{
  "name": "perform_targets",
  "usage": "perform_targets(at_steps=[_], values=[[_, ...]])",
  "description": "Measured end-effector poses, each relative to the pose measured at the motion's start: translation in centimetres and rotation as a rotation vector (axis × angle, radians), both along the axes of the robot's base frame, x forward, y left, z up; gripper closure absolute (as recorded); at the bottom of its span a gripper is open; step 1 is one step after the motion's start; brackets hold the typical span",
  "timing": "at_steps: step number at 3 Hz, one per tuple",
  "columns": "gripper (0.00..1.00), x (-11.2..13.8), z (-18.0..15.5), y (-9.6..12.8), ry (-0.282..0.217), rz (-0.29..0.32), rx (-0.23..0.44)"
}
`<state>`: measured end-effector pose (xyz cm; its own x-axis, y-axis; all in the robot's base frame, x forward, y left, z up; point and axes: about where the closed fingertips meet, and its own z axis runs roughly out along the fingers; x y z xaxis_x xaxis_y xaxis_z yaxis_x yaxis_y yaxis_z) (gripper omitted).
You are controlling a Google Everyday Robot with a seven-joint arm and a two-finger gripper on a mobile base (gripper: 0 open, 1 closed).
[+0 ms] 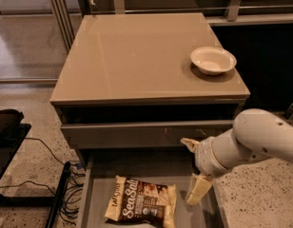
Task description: Pick brown chip bag from middle drawer and place on counter
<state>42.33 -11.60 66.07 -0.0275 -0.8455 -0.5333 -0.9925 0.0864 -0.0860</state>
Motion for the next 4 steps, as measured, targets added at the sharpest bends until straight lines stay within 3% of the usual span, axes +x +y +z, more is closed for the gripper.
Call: perform_targets(at_steps=[1, 2, 3, 4], values=[[0.00, -3.1, -4.7, 2.1, 0.017, 0.019, 0.083], [0.00, -3.1, -4.7, 2.2, 0.018, 0.026, 0.085], [0.00, -3.0, -7.0, 4.4, 0.039, 0.063, 0.121], [0.00, -3.1, -10.7, 6.5, 0.040, 0.061, 0.139]])
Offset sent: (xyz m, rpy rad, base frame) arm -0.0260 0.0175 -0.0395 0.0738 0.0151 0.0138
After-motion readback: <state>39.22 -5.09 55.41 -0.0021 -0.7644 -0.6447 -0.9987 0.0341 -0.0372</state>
